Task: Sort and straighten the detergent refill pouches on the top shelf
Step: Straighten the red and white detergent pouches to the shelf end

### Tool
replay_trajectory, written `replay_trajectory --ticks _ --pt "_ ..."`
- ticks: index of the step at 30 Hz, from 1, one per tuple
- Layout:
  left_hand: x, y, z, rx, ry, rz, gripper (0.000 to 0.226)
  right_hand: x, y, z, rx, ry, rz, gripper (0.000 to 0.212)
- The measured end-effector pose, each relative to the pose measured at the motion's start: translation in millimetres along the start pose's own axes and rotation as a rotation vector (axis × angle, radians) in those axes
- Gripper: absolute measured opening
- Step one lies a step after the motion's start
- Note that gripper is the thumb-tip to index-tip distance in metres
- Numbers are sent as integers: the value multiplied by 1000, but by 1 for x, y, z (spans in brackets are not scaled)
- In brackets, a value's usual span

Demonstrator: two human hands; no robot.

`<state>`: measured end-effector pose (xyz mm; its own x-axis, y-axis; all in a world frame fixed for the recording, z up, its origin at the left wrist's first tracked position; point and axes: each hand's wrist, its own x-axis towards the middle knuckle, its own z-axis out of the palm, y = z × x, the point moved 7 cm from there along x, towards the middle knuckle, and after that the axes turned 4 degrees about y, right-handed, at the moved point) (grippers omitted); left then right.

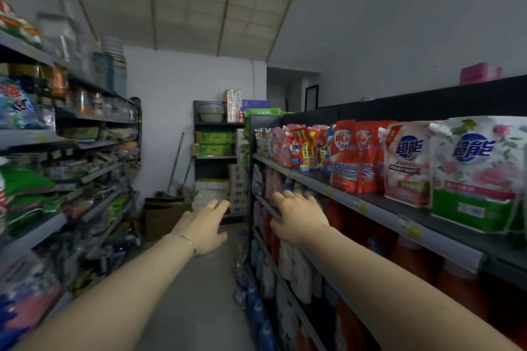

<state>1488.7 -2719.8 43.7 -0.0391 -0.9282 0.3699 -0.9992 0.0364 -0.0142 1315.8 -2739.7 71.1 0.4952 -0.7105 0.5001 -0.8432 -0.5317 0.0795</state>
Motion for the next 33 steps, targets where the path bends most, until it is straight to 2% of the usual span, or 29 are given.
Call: replay_trajectory --ticks 10,17,27,33 --pt "60 -39 30 -35 2 -26 59 59 10 50 15 -21 18 40" --pt "131 -68 70 -30 -3 -47 62 134 34 94 -11 -8 -10 39" --pt "327 -107 109 -1 55 -11 65 302 122 162 -67 52 20 45" --pt "425 -117 166 -34 0 46 61 385 183 221 -96 13 93 46"
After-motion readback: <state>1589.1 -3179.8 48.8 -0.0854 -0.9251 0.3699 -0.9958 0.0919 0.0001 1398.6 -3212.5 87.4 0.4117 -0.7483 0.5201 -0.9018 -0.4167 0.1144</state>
